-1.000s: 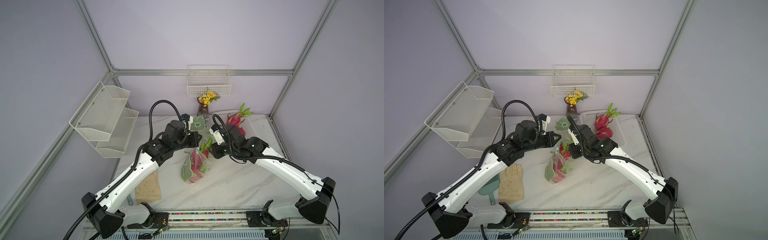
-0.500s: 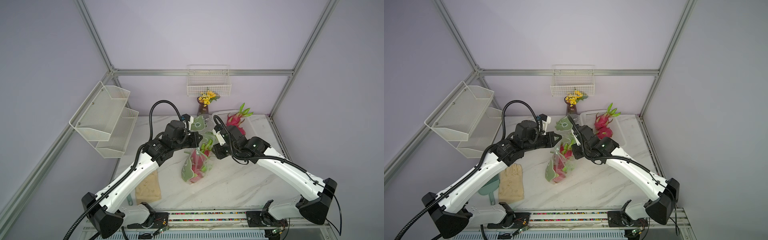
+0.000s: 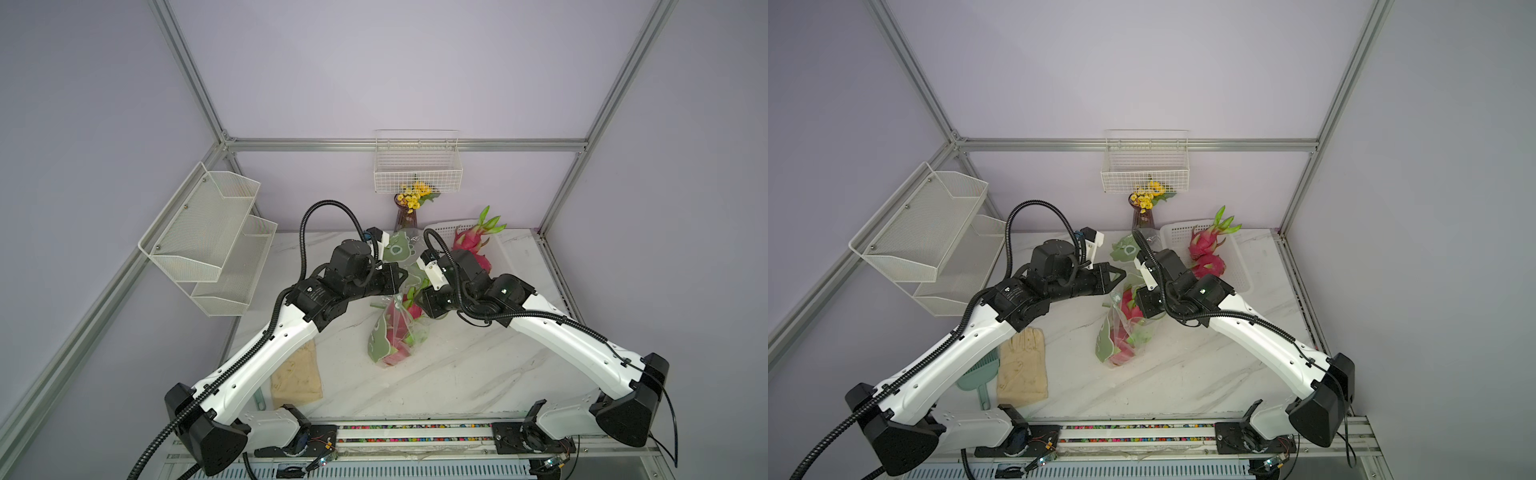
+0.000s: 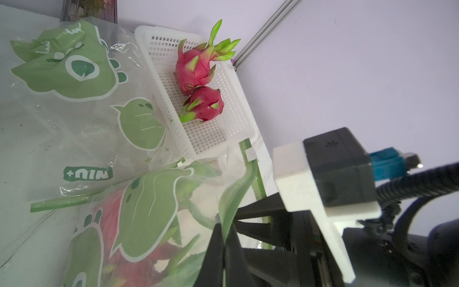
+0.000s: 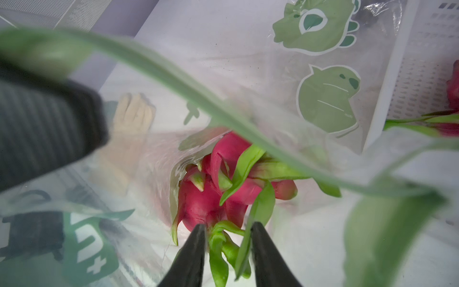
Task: Open the zip-top bag and take out the dragon fruit
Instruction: Open the zipper of the food storage bag at the center of the board, then pick up the dragon fruit from the zipper food storage bag.
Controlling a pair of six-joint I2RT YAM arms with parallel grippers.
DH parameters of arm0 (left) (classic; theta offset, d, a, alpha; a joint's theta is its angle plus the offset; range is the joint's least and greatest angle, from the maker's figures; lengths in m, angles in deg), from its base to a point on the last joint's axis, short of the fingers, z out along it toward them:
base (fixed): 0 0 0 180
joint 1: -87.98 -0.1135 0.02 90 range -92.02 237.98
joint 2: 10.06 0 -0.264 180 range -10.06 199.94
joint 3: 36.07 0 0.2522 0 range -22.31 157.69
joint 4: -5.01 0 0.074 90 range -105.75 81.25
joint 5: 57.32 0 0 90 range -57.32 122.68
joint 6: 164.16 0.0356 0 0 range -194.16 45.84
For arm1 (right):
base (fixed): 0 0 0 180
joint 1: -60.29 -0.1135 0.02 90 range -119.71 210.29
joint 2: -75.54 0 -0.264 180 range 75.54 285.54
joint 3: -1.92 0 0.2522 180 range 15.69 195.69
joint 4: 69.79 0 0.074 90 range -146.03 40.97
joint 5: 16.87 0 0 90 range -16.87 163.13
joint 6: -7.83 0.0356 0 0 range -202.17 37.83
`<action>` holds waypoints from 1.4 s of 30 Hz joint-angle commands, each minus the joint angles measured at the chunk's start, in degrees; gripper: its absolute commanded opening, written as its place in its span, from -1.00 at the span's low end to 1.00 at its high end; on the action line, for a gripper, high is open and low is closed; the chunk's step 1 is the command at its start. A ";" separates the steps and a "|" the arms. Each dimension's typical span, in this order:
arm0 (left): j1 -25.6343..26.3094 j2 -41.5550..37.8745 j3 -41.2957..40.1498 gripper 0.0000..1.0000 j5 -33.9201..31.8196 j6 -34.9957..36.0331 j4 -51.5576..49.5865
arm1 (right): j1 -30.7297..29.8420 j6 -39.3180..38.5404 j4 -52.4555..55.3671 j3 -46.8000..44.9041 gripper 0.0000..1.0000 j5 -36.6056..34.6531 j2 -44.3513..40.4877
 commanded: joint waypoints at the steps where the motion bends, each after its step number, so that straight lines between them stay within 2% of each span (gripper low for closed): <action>1: -0.39 -0.92 0.92 -1.00 1.22 -0.86 6.35 | -0.31 -0.81 -2.25 -0.94 -0.31 -0.59 0.57; 9: -0.73 -1.16 0.29 -1.00 2.62 -1.83 7.71 | -0.29 -4.41 -2.95 -4.74 -0.38 -3.19 -0.36; 12: -0.81 -1.23 0.15 -1.00 4.59 -2.18 9.02 | -0.29 -5.53 -3.77 -5.22 -0.59 -4.27 -0.67; 13: -0.84 -1.22 0.24 -1.00 4.90 -2.27 9.01 | -0.25 -5.95 -4.06 -5.24 -0.81 -3.76 -0.75; 15: -0.83 -1.20 0.27 -1.00 4.52 -2.19 8.50 | -0.28 -6.90 -5.12 -5.34 -1.00 -2.06 -1.35; 21: -1.65 -1.42 -0.89 -1.00 2.78 -2.35 7.61 | -0.30 -8.08 -10.69 -6.23 -1.00 1.86 -6.50; 28: -2.59 -1.03 -3.03 -1.00 1.15 -1.83 7.33 | -0.31 -7.60 -11.81 -3.34 -1.00 6.02 -9.07; 42: -4.25 0.09 -6.34 -1.00 3.16 -2.23 8.87 | -0.29 -9.82 -11.22 1.86 -1.00 5.57 -10.57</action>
